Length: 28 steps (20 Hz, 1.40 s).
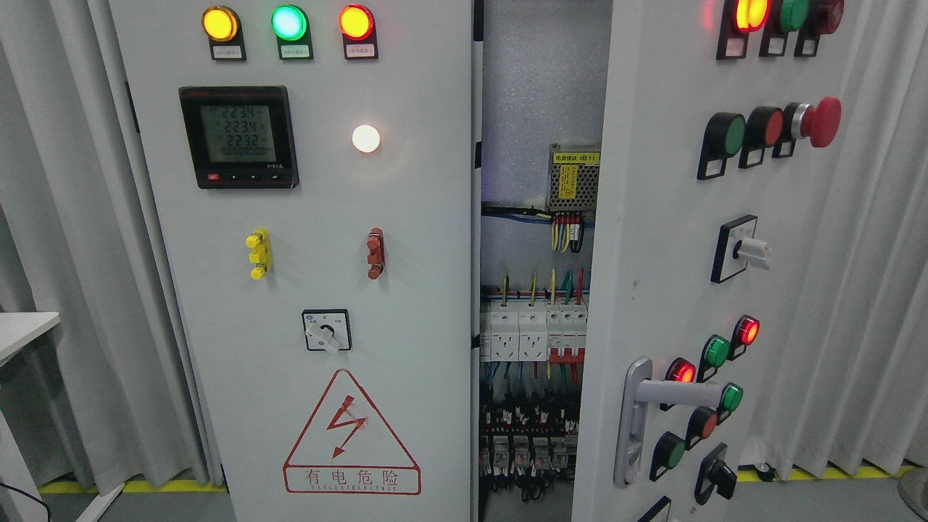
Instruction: Open door with both hands
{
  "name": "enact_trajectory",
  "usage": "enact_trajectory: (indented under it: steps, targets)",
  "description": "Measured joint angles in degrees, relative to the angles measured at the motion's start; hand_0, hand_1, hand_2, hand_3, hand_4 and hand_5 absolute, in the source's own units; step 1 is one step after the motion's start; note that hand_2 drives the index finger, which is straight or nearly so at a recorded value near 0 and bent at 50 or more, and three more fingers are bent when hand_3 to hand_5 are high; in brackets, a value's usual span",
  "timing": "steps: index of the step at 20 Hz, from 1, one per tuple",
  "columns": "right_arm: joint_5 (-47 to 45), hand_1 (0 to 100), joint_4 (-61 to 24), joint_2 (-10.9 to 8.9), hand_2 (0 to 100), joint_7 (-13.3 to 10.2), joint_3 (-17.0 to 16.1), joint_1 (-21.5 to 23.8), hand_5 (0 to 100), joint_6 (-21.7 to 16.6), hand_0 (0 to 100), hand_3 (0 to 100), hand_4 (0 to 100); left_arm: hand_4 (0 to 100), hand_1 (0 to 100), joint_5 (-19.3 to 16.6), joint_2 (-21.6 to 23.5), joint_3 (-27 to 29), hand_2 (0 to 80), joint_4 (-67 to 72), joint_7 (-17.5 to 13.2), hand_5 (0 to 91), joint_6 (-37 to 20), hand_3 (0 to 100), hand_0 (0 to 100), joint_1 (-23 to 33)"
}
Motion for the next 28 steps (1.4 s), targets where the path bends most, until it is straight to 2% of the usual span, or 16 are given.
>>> enact_trajectory:
  steps: [4, 6, 9, 11, 18, 24, 28]
  targets:
    - [0.0, 0, 0.0, 0.00, 0, 0.0, 0.0, 0.0, 0, 0.0, 22, 0, 0, 3, 0, 1.2, 4.6, -2.4, 2.8, -8.6, 0.2, 0.0, -0.6, 3, 29, 0.3]
    - [0.0, 0, 0.0, 0.00, 0, 0.0, 0.0, 0.0, 0, 0.0, 22, 0, 0, 3, 0, 3.1, 6.4, -2.9, 2.8, -12.2, 0.3, 0.0, -0.6, 3, 29, -0.1]
    - [0.0, 0, 0.0, 0.00, 0, 0.0, 0.0, 0.0, 0, 0.0, 22, 0, 0, 3, 0, 8.5, 9.5, -3.5, 2.8, -17.2, 0.4, 0.0, -0.8, 3, 29, -2.7]
    - [0.0, 0, 0.0, 0.00, 0, 0.0, 0.0, 0.0, 0, 0.0, 22, 0, 0, 3, 0, 12.3, 11.5, -3.8, 2.8, -19.9, 0.4, 0.0, 0.9, 3, 29, -4.6]
    - [0.0, 0, 0.0, 0.00, 0, 0.0, 0.0, 0.0, 0, 0.0, 22, 0, 0, 3, 0, 21.4, 15.8, -3.6, 2.8, -27.7, 0.6, 0.0, 9.6, 3, 29, -10.1]
    - [0.0, 0, 0.0, 0.00, 0, 0.0, 0.0, 0.0, 0, 0.0, 22, 0, 0, 3, 0, 31.3, 17.7, -3.2, 2.8, -32.1, 0.4, 0.0, 21.5, 3, 29, -18.5]
    - [0.0, 0, 0.0, 0.00, 0, 0.0, 0.0, 0.0, 0, 0.0, 22, 0, 0, 3, 0, 37.3, 17.4, -2.4, 2.8, -33.9, 0.3, 0.0, 30.9, 3, 29, -25.4]
